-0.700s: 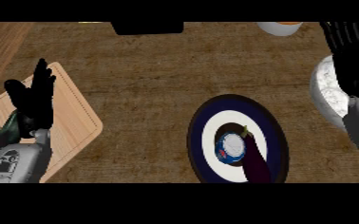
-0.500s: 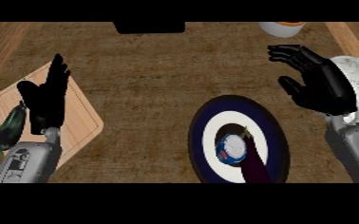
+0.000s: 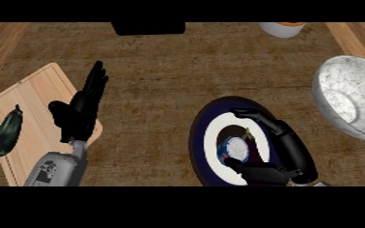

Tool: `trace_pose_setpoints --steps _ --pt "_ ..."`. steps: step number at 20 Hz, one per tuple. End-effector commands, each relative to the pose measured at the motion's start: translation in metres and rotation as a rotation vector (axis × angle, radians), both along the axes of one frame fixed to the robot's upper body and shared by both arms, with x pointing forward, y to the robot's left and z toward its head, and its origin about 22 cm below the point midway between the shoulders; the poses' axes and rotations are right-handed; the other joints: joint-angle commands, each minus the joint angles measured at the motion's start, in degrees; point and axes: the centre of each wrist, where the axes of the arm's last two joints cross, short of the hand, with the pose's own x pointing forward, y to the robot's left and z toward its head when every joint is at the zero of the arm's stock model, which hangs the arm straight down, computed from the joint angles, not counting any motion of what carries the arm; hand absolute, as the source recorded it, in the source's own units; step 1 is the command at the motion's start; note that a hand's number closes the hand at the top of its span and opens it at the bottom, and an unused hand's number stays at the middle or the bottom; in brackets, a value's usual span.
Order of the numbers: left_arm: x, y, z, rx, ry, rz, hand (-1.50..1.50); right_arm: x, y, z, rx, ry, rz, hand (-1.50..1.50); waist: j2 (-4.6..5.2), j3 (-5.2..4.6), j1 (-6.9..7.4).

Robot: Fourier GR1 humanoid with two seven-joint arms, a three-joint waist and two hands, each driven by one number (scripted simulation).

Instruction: Pick the can from the plate and place it in the bowl

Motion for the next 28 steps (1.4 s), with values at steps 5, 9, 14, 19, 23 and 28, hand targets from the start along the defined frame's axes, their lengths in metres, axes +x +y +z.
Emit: trace_pose_setpoints --steps 5,9,14,19,23,28 --pt "-0.002 -0.003 0.000 -0.019 -0.015 -0.067 0.00 -0.061 -0.014 0.043 0.010 -0.203 -0.058 -1.50 0.56 -0.01 1.31" --pt "-0.009 -0.003 0.003 -0.026 -0.025 -0.082 0.00 -0.063 -0.018 0.078 -0.147 -0.168 -0.170 -1.50 0.51 -0.10 1.70" --pt "-0.002 -0.024 0.001 -0.012 -0.023 -0.082 0.00 -0.056 -0.011 0.114 -0.251 -0.054 -0.148 -1.50 0.73 -0.04 2.07" --pt "-0.004 -0.007 0.008 0.004 -0.016 -0.088 0.00 -0.056 0.000 0.119 -0.376 0.124 -0.118 -1.50 0.73 -0.06 2.24" --pt "-0.017 -0.003 -0.006 -0.004 -0.005 -0.079 0.00 -0.036 -0.004 0.113 -0.478 0.240 -0.074 -1.50 0.79 -0.02 2.54" --pt "-0.008 -0.025 0.007 -0.022 -0.028 -0.091 0.00 -0.024 0.014 0.099 -0.539 0.311 -0.058 -1.50 0.75 0.01 2.41"
